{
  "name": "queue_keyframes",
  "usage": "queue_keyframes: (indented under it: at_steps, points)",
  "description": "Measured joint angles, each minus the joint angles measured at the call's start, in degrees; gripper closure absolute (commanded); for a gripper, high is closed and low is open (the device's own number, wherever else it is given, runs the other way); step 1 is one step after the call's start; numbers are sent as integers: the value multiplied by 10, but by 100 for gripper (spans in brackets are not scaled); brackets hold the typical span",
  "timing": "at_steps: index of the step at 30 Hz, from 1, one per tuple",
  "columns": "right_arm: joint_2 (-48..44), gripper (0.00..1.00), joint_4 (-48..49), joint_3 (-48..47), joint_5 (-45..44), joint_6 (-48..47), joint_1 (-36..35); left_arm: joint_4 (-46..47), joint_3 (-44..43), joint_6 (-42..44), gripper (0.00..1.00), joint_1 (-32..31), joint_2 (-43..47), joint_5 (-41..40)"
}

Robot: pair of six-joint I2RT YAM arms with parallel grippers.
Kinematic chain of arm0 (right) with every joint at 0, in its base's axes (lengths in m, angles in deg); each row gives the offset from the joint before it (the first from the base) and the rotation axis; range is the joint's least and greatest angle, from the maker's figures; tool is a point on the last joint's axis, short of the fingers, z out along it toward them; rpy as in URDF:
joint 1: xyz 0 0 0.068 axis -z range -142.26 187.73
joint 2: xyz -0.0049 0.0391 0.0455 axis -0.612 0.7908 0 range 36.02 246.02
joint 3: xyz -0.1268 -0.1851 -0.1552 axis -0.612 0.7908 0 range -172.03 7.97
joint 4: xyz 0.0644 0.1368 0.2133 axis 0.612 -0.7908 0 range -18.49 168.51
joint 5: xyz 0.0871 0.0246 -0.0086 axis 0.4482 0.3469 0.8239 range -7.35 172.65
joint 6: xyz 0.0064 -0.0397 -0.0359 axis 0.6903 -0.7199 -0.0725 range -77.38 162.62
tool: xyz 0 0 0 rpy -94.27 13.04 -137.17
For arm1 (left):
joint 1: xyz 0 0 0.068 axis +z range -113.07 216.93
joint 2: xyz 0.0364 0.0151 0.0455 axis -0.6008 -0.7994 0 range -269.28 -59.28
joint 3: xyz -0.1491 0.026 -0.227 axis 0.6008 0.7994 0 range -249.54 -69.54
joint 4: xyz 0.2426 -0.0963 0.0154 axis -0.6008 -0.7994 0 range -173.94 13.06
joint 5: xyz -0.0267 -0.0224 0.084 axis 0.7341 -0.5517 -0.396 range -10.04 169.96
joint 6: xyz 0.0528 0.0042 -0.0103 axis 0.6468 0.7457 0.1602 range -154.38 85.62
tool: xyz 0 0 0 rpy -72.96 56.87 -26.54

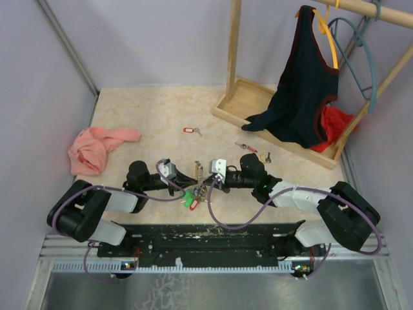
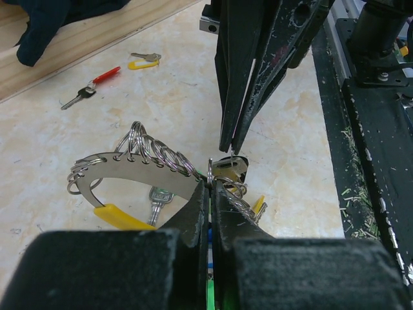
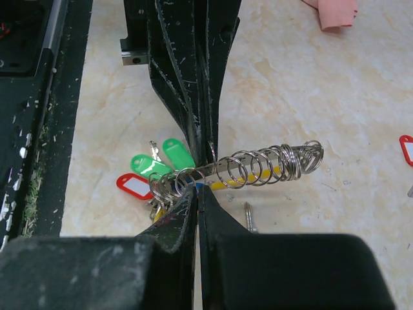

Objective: Put the keys on the keyring

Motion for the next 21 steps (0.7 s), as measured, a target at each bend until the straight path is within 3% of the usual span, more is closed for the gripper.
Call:
queue_keyframes:
  at_steps: [9,21]
  points:
    - [7,100,50,0,2,22,6,25,3,0,100,0,-11,5]
    - [12,100,46,0,-6,25,8,25,3,-1,100,0,-10,7]
